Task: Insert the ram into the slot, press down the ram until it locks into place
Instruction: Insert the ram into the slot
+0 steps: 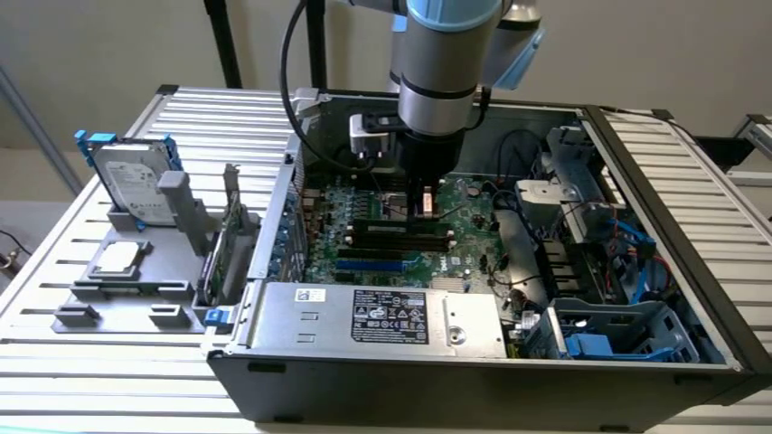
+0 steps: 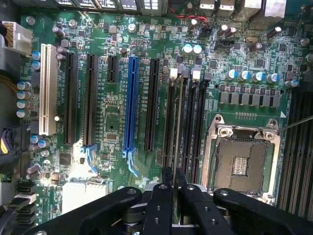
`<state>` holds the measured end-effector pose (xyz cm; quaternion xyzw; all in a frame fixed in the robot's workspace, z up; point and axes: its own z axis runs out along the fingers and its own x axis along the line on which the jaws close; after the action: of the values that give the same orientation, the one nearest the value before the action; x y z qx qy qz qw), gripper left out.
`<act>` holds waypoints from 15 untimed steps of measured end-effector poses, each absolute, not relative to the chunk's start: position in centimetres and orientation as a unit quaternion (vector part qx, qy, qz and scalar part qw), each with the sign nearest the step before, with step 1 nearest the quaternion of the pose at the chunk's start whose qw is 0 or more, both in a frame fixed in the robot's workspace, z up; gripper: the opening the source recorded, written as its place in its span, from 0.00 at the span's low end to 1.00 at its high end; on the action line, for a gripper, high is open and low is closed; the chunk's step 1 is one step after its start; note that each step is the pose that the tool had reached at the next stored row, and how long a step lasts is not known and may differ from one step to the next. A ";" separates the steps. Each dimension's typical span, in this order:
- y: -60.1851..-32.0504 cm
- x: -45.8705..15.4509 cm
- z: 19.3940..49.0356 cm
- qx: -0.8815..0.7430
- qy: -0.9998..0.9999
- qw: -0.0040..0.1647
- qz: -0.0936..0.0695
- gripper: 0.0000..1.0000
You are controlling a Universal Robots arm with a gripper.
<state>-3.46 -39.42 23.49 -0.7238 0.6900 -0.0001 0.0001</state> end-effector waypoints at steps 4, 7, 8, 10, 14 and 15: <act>-39.5 -3.4 23.4 -0.724 0.690 0.000 0.000 0.13; -39.5 -3.3 23.4 -0.724 0.690 0.000 0.000 0.13; -39.6 -3.2 23.4 -0.724 0.690 0.000 0.000 0.13; -39.7 -3.1 23.3 -0.724 0.690 0.000 0.000 0.13; -39.8 -3.1 23.3 -0.724 0.690 0.000 0.000 0.13; -39.8 -3.1 23.2 -0.724 0.690 0.000 0.000 0.13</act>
<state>-3.12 -39.84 23.25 -0.7239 0.6900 0.0001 -0.0003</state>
